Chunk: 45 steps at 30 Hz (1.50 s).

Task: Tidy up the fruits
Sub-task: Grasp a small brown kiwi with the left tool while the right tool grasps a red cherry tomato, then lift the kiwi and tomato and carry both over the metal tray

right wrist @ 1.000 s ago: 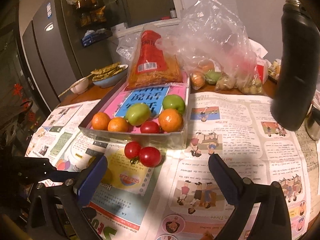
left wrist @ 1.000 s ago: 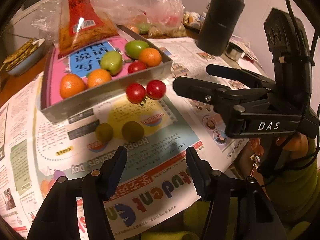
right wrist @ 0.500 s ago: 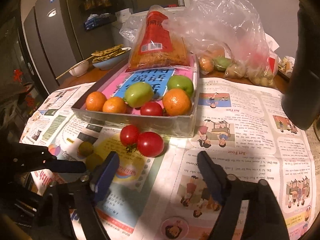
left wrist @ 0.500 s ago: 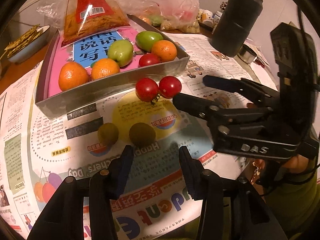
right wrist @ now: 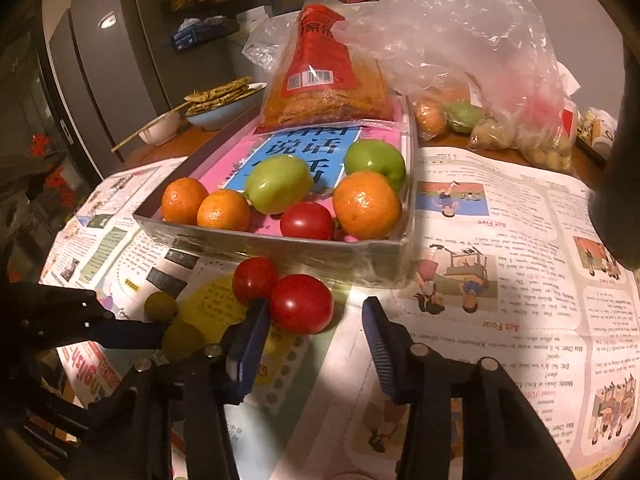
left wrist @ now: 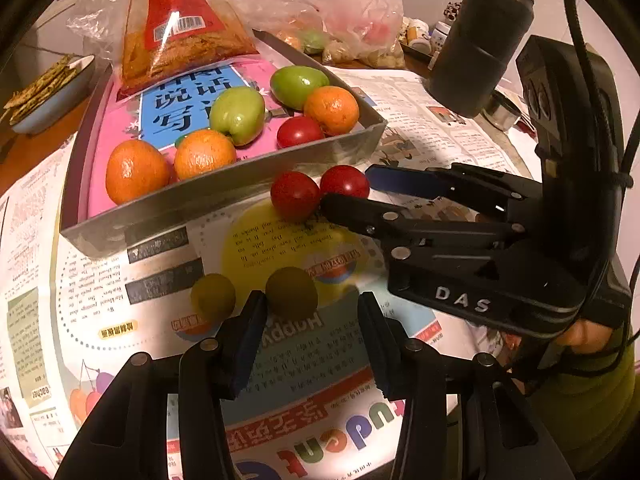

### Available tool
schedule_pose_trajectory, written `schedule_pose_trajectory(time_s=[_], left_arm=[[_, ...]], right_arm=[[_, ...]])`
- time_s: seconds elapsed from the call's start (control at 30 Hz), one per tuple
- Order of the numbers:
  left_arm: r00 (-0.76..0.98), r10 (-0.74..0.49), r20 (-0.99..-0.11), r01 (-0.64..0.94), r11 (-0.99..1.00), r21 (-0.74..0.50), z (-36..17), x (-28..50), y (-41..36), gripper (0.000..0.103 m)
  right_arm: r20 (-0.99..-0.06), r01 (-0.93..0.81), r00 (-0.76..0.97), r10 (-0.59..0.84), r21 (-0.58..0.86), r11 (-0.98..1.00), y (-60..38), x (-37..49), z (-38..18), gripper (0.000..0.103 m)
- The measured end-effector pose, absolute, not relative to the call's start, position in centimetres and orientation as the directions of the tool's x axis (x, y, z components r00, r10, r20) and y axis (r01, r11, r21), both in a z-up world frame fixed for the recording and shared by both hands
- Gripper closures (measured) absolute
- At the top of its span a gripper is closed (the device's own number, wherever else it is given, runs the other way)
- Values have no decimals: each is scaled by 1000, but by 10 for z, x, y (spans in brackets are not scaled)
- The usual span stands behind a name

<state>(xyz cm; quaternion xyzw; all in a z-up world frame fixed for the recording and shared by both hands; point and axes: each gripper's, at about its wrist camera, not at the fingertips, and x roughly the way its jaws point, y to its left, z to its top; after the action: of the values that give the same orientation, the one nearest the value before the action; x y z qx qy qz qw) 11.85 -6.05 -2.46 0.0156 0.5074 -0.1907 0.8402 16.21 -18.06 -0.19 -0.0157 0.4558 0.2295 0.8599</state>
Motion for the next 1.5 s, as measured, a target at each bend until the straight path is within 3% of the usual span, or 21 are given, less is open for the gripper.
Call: schedule_pose_trajectory(time_s=[0.2,0.33,1.07,1.5], left_arm=[[420,-293,-859,347,926,-147,-25,120,-67,55],[424,-281,-861,352,927,-129,-25,122,-70,55],[453,-215,-865,340,939,-55,-29,128,-78,77],[438,-239,-866,346,934,-83,-24,125,-79,77]], right_arm=[[-785,-410,479,392,195,891,-182,162,-3,70],[-780,-404,479,403,211,890,-185,161,-3,70],[-769,-294,514,381,259,920,-220,153,-2,70],[-757,-273,529,383,276,922,-230,150,4,70]])
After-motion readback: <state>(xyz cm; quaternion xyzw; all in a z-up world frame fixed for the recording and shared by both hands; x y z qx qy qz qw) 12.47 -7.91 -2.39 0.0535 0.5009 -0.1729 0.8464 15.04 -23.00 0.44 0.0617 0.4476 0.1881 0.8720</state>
